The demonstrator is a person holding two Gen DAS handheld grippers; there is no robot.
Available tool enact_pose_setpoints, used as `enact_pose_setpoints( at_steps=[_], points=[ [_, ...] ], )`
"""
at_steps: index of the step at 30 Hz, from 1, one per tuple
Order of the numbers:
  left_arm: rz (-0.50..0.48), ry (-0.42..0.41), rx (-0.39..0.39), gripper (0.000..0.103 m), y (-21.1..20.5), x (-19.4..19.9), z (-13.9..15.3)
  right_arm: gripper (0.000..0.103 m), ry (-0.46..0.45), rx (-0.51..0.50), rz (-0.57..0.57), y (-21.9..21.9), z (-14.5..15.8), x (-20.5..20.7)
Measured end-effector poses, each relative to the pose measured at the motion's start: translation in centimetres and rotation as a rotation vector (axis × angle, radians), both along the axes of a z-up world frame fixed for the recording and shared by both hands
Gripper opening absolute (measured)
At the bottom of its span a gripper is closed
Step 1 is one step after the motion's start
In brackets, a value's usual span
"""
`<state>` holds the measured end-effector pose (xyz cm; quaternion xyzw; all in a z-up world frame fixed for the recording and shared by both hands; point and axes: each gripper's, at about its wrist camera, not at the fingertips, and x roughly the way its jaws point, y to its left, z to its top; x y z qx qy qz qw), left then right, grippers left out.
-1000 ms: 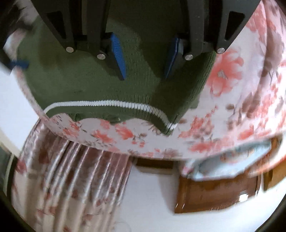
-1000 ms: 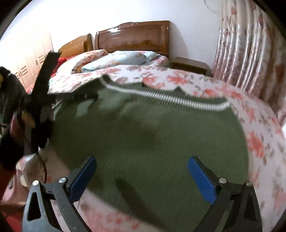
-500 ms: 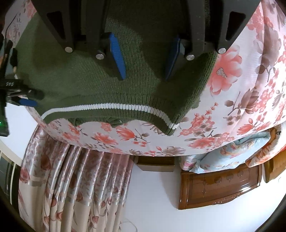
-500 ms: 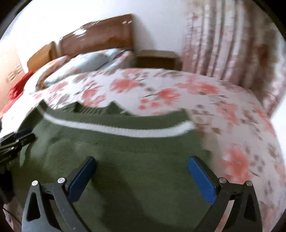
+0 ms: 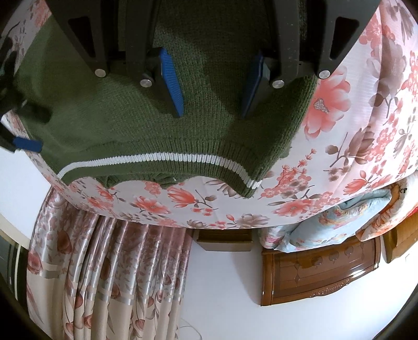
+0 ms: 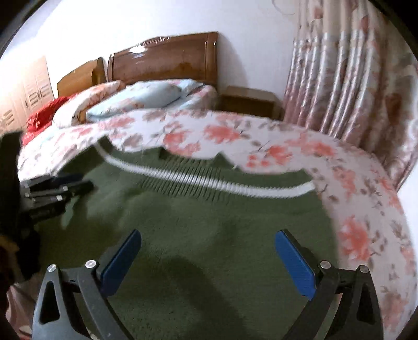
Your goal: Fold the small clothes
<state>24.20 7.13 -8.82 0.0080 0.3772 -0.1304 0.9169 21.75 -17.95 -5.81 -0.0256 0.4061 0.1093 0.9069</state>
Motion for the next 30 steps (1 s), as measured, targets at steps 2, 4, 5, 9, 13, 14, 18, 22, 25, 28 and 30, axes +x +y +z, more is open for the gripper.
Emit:
enact_pose_setpoints(
  at_steps=[2,4,5,9,13,14,18,22,25,28,30],
  points=[
    [0.000,0.000,-0.001,0.047,0.0,0.0,0.0,0.103,0.041,-0.032,-0.015,-0.2,-1.7,0.3],
    [-0.001,0.000,-0.001,0.047,0.0,0.0,0.0,0.103,0.002,0.034,0.000,-1.4,-2.1,-0.2],
    [-0.001,0.000,0.000,0.047,0.0,0.0,0.0,0.103,0.003,0.042,0.003,-1.7,-2.0,-0.4],
    [0.000,0.000,0.002,0.047,0.0,0.0,0.0,0.103,-0.004,0.006,0.006,-1.7,-2.0,-0.9],
    [-0.001,0.000,0.000,0.047,0.0,0.0,0.0,0.103,-0.024,-0.048,-0.025,-2.9,-1.7,-2.1],
    [-0.001,0.000,0.000,0.047,0.0,0.0,0.0,0.103,-0.024,-0.069,-0.041,-3.4,-1.6,-2.3],
    [-0.001,0.000,0.001,0.047,0.0,0.0,0.0,0.103,-0.001,-0.037,-0.111,-6.8,-1.9,-3.7],
    [-0.001,0.000,0.003,0.047,0.0,0.0,0.0,0.103,0.035,0.092,-0.213,-10.0,-2.2,-5.2],
    [0.001,-0.002,0.011,0.047,-0.1,0.0,-0.1,0.103,0.021,0.091,-0.209,-10.1,-1.4,-6.7],
    [0.002,-0.002,0.014,0.047,-0.1,0.0,-0.1,0.103,0.057,0.174,-0.213,-10.9,-1.2,-8.4],
    [0.002,-0.002,0.014,0.047,-0.1,0.0,-0.1,0.103,0.096,0.259,-0.264,-12.3,-1.7,-9.8]
  ],
)
